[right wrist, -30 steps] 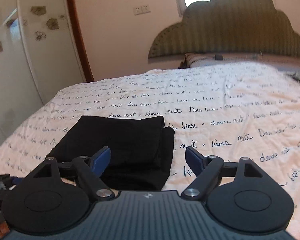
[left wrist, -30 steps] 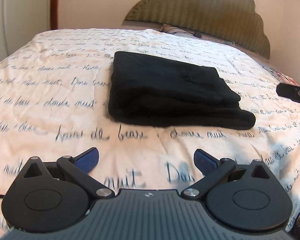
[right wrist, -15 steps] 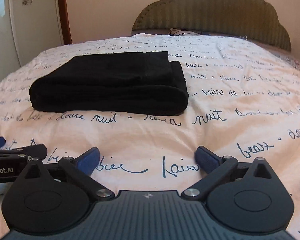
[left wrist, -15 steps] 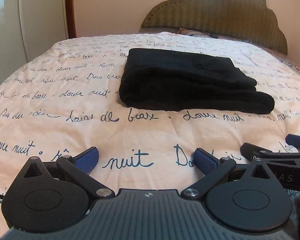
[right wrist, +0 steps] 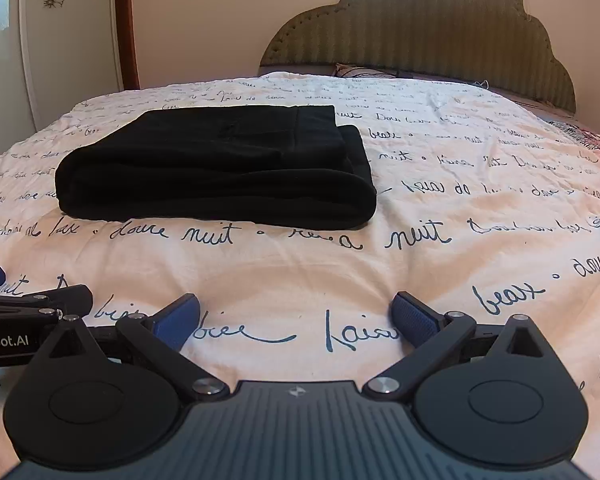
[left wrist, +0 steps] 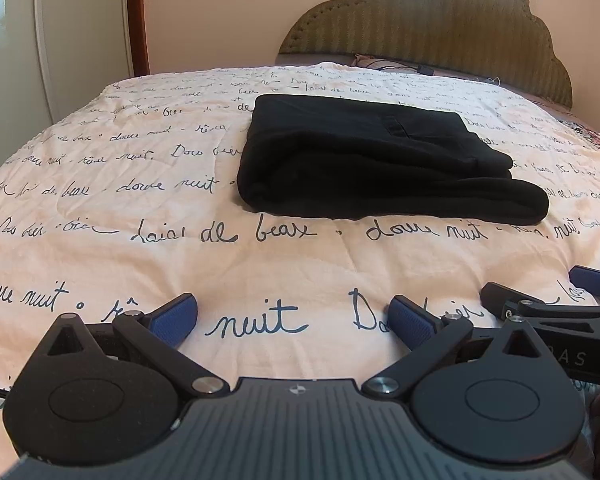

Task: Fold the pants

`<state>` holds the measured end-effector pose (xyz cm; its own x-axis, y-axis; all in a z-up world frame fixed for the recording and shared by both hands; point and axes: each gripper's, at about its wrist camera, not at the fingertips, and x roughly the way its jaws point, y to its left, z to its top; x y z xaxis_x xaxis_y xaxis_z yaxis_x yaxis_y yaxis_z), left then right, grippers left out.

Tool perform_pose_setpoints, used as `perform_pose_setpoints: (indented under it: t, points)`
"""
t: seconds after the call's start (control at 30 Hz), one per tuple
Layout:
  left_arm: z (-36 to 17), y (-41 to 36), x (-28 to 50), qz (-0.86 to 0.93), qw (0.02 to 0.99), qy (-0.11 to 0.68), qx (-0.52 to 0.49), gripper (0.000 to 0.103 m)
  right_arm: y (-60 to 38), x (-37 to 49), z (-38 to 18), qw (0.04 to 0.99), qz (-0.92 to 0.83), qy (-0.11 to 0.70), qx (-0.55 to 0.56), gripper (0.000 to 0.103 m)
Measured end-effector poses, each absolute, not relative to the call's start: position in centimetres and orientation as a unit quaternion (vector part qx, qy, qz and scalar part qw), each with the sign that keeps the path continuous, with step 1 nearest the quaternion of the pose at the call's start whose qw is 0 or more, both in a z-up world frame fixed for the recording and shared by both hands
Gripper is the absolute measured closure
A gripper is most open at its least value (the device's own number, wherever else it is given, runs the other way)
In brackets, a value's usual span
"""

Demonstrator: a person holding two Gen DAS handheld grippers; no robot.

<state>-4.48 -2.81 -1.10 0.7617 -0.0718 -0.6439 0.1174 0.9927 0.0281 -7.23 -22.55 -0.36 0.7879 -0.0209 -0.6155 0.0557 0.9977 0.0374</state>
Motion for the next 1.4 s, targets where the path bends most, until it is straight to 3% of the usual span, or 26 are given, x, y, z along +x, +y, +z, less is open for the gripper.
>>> perform_pose_setpoints:
  t: [1.4]
  points:
    - [-0.99, -2.92, -4.61, -0.045, 0.937, 0.345, 0.032, 0.000, -22.38, -7.48, -0.33, 0.947, -0.021, 0.321, 0.023, 0.000]
